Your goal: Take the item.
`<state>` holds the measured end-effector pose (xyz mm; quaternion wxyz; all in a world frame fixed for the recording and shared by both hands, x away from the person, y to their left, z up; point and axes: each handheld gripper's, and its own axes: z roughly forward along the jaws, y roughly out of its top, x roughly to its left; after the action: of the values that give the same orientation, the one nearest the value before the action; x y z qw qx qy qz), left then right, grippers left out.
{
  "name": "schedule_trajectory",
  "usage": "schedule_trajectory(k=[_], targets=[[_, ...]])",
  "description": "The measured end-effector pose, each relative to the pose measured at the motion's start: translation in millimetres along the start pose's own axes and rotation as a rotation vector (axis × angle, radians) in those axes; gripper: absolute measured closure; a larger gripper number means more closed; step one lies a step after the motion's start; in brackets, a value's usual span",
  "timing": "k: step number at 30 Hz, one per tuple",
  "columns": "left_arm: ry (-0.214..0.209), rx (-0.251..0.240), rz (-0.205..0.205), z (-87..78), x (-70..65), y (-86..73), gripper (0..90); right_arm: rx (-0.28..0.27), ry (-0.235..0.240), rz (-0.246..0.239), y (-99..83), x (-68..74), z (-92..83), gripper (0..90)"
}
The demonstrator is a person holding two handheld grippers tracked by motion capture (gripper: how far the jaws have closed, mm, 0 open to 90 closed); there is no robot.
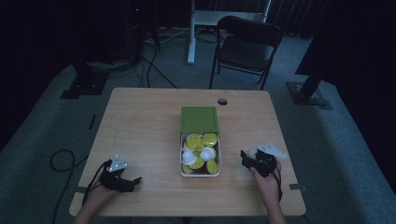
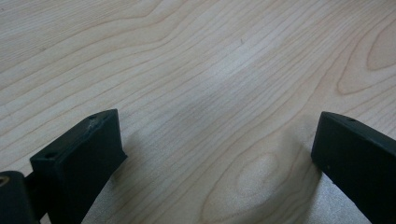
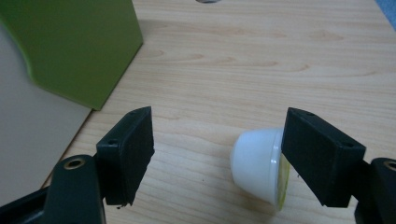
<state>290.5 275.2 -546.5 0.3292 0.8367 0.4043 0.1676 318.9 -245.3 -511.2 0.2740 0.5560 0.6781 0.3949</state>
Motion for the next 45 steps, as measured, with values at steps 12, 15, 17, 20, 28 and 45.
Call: schedule_trajectory(k=[12,15,17,20,28,45], targets=[[0.0,0.0,0.0,0.0,0.0,0.0,2.1,-0.025,0.09,-0.049,7.6,15.3,-5.1,24.2],[0.0,0.0,0.0,0.0,0.0,0.0,2.1,-0.018,0.104,-0.051,7.0,17.6,-3.9,23.7],[0.0,0.0,0.0,0.0,0.0,0.0,2.1,-0.011,0.114,-0.05,6.1,18.4,-3.1,23.1],[0.0,0.0,0.0,0.0,0.0,0.0,2.1,-0.005,0.126,-0.059,3.9,20.0,-2.4,22.0],[0.0,0.0,0.0,0.0,0.0,0.0,2.1,0.015,0.166,-0.083,-1.7,24.1,-1.0,20.5],[0.0,0.0,0.0,0.0,0.0,0.0,2.1,0.073,0.254,-0.127,-22.2,27.3,0.5,19.0]])
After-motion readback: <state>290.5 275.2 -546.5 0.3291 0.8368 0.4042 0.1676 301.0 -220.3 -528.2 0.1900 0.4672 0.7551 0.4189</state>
